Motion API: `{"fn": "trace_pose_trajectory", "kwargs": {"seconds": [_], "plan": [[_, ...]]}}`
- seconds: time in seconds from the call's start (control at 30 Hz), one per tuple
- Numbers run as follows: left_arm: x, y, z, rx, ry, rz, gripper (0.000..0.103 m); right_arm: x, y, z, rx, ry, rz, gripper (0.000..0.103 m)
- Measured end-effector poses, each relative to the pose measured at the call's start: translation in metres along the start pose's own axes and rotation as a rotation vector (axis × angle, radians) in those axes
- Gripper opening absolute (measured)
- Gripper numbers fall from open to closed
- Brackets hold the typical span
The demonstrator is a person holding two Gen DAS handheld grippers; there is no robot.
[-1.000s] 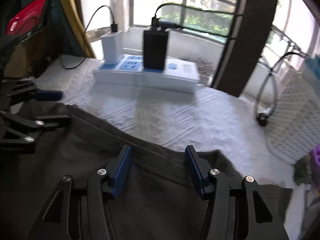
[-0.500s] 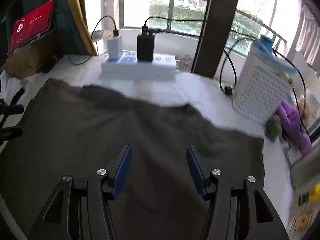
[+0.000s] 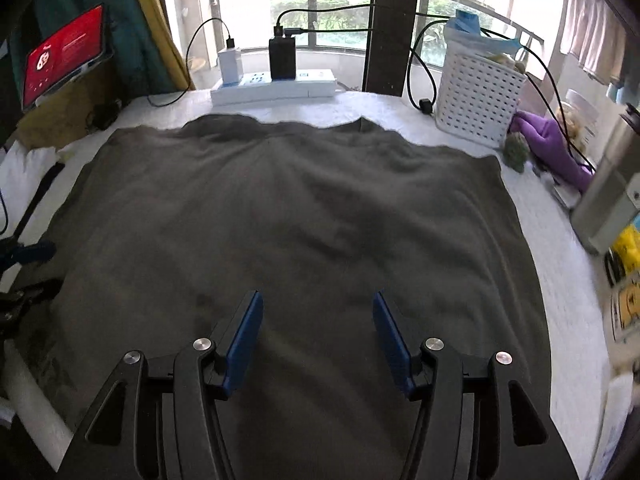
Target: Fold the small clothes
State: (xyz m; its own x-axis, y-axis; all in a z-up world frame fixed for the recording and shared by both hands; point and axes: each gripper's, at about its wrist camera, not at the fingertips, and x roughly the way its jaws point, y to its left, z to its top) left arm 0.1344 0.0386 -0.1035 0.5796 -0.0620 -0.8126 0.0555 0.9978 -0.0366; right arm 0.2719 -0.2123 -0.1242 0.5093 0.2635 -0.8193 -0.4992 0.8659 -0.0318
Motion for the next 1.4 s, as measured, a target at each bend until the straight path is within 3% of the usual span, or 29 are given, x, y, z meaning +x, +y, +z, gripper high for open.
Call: {"fn": "trace_pose_trajectory", "kwargs": {"seconds": [0.2,0.37,0.47,0.53,0.63,1.03,1.4], "plan": [[-0.004,0.008,-0.011,-0.018,-0.003,0.041,0.072,-0.008,-0.007,-0.029,0.021,-0.004,-0.014,0.060],[-0.012,0.011,-0.016,-0.048,0.009,0.071,0.072,-0.021,-0.015,-0.045,0.041,-0.023,-0.010,0.060],[-0.023,0.005,-0.014,-0.043,-0.023,0.087,0.072,-0.032,-0.019,-0.053,0.066,-0.037,0.000,0.060],[-0.035,0.000,-0.009,-0.033,-0.067,0.081,0.072,-0.042,-0.025,-0.058,0.094,-0.055,0.001,0.063],[-0.044,-0.011,0.000,-0.012,-0.108,0.078,0.072,-0.059,-0.037,-0.072,0.152,-0.083,-0.008,0.077],[-0.045,-0.053,0.026,0.030,-0.154,-0.003,0.072,-0.097,-0.082,-0.122,0.302,-0.091,-0.090,0.077],[-0.037,-0.063,0.027,0.046,-0.119,-0.014,0.072,-0.093,-0.091,-0.142,0.384,-0.076,-0.066,0.077]]}}
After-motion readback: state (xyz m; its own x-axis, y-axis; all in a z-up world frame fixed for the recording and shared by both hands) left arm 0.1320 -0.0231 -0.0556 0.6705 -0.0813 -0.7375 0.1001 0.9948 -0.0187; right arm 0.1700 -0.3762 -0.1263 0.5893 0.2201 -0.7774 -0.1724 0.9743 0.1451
